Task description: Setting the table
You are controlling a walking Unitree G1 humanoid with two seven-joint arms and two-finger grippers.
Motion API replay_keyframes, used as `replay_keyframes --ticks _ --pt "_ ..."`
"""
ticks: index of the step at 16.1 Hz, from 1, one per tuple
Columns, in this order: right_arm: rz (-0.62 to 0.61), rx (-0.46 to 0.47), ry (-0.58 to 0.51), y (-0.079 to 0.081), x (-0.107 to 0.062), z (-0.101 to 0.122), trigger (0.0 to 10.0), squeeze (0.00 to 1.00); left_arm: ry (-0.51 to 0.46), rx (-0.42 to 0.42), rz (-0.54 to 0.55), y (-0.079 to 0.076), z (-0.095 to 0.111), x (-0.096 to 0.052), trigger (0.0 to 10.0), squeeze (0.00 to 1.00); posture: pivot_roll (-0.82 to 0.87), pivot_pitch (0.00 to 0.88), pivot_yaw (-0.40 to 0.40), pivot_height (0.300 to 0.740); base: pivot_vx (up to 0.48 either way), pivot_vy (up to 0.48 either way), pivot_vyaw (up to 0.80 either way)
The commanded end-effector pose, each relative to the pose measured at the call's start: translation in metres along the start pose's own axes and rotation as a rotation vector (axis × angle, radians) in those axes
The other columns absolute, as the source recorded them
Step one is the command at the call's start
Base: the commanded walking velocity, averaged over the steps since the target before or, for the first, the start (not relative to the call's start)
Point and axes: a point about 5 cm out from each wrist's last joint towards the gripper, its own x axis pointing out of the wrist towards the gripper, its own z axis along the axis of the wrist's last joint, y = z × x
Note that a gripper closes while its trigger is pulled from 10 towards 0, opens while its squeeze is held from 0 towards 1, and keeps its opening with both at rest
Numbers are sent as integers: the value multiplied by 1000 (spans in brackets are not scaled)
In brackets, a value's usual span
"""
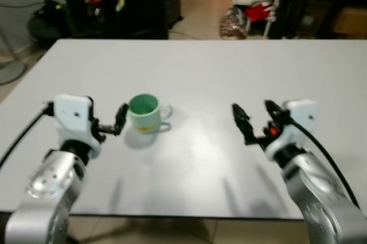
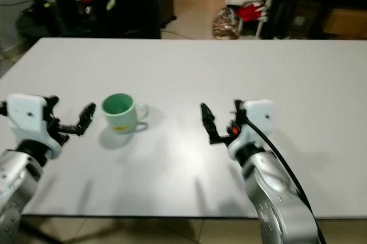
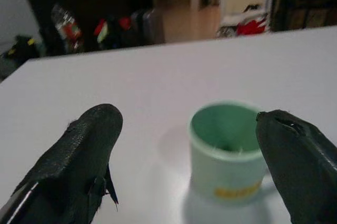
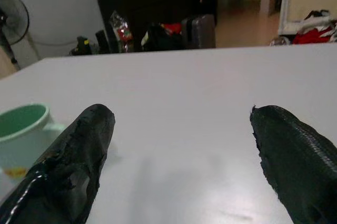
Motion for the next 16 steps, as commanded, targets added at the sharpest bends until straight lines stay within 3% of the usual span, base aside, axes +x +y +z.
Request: replay_keyframes --ticks 1,4,6,9,11,16 --pt "1 14 -27 3 -2 5 10000 1000 0 13 -9 -4 -1 -2 10000 0 -128 0 71 740 0 0 800" --pt "-9 38 -69 7 -2 7 10000 1000 -10 42 -2 -10 3 -3 10000 0 -108 0 83 740 0 0 800" --pt "5 50 -136 8 3 23 10000 1000 -80 25 8 -12 25 -1 10000 0 -80 0 76 740 0 0 800" --pt "24 51 -207 11 11 45 10000 1000 -103 90 65 0 39 6 10000 0 -78 0 75 740 0 0 800" --pt "78 47 -169 18 16 48 10000 1000 -109 44 87 1 39 5 10000 0 -84 0 72 740 0 0 800" --pt "213 61 -39 35 16 27 10000 1000 -69 36 63 -12 28 2 10000 0 -73 0 41 740 0 0 800"
